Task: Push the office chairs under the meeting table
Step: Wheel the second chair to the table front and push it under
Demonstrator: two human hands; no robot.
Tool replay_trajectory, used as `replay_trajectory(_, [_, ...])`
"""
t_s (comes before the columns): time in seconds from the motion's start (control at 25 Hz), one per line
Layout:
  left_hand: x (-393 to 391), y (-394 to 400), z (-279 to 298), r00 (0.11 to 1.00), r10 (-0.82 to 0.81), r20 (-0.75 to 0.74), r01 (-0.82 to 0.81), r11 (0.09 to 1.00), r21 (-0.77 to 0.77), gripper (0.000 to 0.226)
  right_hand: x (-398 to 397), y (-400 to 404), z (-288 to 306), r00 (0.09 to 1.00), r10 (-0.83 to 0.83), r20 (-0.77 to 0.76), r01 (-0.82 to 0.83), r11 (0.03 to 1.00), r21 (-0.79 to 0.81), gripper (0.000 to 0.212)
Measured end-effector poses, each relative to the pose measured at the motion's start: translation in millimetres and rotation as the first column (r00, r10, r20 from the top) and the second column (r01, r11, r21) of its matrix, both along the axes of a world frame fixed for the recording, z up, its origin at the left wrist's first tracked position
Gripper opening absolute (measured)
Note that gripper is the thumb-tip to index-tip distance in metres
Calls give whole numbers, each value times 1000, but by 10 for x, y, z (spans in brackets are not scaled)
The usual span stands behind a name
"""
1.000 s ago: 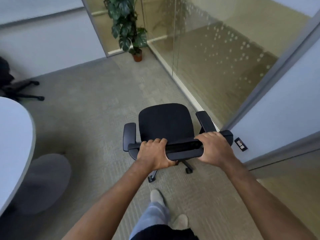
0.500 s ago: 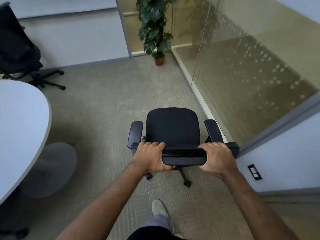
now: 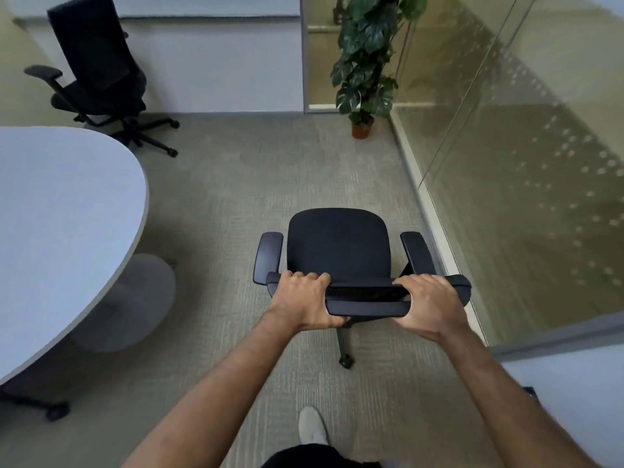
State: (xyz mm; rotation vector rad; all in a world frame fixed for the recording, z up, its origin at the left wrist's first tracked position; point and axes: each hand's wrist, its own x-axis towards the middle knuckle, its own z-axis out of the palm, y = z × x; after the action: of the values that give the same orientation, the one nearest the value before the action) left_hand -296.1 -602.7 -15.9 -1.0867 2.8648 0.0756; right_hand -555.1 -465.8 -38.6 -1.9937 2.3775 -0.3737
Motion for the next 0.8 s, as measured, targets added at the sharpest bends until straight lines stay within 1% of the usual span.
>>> replay_trajectory(0.16, [103,-151,34,995,100,7,-99,995,-11,93,-29,-455,29,994,113,2,-113,994,6,52])
replay_trajectory(0.24, [154,-214,36,986,164,7,-164,986,-7,93,-58,-708,23,984,176,8,-176,984,13,53])
replay_trajectory(0.44, [211,-388,68,941,338,6,-338,941,6,91,-120,-1433,26,938,346,9,-346,938,29,55])
replay_trajectory(0.6, [163,-511,65,869,496,-1,-495,868,25,90,-166,-2049,50,872,487,37,-489,872,38,53])
replay_trajectory(0.8, [52,-619,27,737,675,-19,-674,738,34,84,-175,-2758,51,747,665,-12,-664,746,45,54])
